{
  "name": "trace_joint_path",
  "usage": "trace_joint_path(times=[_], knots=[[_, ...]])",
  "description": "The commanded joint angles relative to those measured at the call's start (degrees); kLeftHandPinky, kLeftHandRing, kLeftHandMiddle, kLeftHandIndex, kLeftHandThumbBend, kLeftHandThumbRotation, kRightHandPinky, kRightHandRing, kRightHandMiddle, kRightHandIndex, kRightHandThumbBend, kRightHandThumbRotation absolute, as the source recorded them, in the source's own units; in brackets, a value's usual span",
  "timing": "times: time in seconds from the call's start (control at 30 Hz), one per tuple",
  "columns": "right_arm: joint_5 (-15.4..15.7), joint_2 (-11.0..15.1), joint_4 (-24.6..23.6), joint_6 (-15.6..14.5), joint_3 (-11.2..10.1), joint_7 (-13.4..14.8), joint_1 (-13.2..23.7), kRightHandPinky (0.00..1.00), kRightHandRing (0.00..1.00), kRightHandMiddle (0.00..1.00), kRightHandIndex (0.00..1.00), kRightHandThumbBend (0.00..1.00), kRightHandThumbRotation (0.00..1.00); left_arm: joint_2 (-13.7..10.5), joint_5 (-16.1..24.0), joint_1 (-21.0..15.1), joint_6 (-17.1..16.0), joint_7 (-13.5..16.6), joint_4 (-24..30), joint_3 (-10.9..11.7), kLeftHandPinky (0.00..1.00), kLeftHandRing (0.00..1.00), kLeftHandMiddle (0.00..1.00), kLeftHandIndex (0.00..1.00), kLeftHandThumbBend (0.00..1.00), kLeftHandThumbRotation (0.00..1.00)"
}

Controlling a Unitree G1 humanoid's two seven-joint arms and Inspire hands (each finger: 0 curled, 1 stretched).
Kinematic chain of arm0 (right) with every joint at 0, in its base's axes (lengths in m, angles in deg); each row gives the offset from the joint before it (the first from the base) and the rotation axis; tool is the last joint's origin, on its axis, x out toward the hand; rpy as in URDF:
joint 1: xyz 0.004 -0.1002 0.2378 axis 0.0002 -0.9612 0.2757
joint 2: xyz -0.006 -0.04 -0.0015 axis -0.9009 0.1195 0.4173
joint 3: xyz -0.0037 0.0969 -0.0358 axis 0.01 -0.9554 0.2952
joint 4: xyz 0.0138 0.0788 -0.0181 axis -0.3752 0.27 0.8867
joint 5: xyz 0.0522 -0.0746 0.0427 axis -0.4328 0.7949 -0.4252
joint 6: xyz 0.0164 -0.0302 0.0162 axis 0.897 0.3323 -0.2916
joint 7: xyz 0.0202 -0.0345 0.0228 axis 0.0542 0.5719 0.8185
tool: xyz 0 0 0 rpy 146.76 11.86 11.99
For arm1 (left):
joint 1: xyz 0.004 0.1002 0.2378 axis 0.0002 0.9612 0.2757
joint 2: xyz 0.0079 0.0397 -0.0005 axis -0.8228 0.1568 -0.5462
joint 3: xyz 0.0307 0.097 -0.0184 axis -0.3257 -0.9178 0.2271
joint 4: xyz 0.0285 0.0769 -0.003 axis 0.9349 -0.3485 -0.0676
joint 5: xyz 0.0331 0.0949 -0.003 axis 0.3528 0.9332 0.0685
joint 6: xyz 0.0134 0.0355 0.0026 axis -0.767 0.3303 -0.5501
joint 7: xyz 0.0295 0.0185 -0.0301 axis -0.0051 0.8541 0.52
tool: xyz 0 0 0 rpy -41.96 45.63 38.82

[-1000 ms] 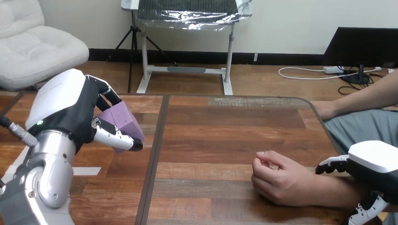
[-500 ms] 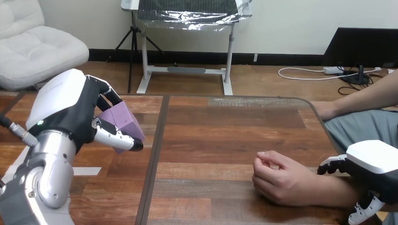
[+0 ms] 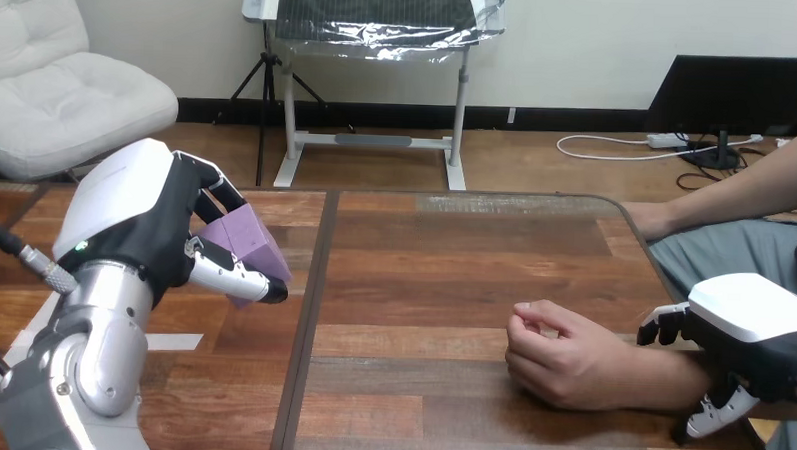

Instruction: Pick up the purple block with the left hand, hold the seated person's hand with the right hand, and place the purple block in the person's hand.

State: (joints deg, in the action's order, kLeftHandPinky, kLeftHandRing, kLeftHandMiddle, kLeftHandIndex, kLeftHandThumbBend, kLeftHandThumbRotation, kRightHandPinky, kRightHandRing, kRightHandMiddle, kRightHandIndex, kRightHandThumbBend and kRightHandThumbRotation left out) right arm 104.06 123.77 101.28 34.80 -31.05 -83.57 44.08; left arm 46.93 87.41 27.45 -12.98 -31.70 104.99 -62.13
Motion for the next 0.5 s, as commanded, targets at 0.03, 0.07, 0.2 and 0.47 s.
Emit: trace_joint_path(times=[0.03, 0.07, 0.2, 0.47], knots=[[1.1, -5.11, 2.33, -0.5, 3.69, 0.86, 0.59, 0.55, 0.68, 0.71, 0.74, 0.83, 0.2, -0.06, 0.05, -1.99, -1.06, 0.55, 1.09, 1.62, 0.14, 0.22, 0.31, 0.44, 0.74, 0.0], [1.1, -5.2, 2.37, -0.63, 3.83, 0.86, 0.64, 0.55, 0.68, 0.71, 0.73, 0.83, 0.2, -0.05, 0.06, -2.0, -1.03, 0.53, 1.1, 1.62, 0.14, 0.21, 0.31, 0.44, 0.74, 0.0], [1.42, -5.98, 2.68, -1.59, 4.63, 0.64, 1.01, 0.53, 0.67, 0.7, 0.73, 0.81, 0.21, -0.13, 0.22, -1.99, -0.98, 0.41, 1.2, 1.53, 0.14, 0.21, 0.31, 0.44, 0.74, 0.0], [1.68, -7.16, 3.08, -1.63, 5.57, 2.22, 1.16, 0.47, 0.63, 0.67, 0.7, 0.78, 0.23, -0.02, 0.07, -1.79, -0.98, 0.43, 1.47, 1.74, 0.14, 0.21, 0.31, 0.44, 0.74, 0.0]])
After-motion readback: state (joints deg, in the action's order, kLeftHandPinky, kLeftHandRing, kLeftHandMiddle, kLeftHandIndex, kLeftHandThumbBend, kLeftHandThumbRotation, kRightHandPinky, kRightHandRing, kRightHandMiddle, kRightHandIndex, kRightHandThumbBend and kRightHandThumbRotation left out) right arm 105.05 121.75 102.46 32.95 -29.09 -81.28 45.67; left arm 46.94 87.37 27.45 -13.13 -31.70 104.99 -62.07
